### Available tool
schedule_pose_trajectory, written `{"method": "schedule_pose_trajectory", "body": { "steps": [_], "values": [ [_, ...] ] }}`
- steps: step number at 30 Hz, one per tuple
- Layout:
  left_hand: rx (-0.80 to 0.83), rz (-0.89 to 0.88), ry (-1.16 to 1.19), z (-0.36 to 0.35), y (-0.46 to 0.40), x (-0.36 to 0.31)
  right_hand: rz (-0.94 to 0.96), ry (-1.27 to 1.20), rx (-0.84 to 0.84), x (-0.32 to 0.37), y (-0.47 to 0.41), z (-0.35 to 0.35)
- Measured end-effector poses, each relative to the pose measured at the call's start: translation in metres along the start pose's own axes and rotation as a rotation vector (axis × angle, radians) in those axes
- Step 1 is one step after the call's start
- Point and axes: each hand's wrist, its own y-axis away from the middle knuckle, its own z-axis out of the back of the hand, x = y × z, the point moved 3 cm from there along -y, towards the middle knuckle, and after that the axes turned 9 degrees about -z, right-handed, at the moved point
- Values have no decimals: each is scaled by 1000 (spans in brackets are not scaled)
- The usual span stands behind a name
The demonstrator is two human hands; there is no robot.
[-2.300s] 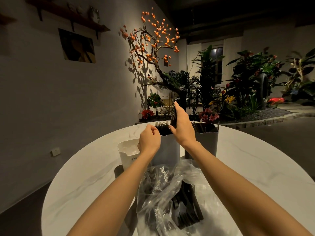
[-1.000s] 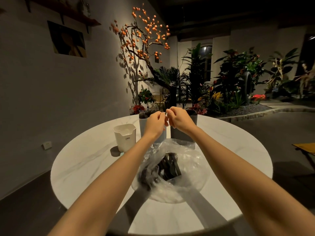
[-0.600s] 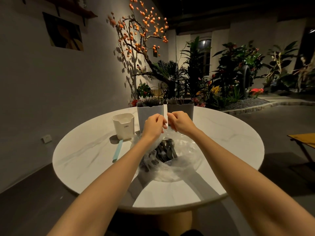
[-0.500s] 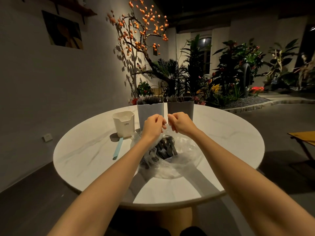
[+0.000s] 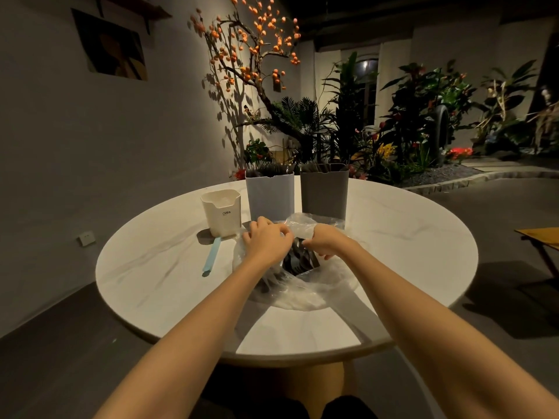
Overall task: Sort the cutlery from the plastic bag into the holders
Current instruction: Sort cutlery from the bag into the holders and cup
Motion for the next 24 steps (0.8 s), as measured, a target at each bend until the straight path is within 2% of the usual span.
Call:
{"method": "schedule_pose_trajectory", "body": {
  "steps": [5, 11, 19, 24],
  "values": [
    [53, 41, 240, -4, 4, 6, 13, 99, 19, 11, 0, -7],
    [-7, 78, 379, -5, 9, 11, 64, 113, 53, 20, 5, -13],
    [-44, 81, 387, -5, 9, 15, 6, 125, 100, 21, -4, -12],
    [-64, 88, 384, -5, 9, 13, 7, 115, 62, 20, -7, -11]
  ]
}}
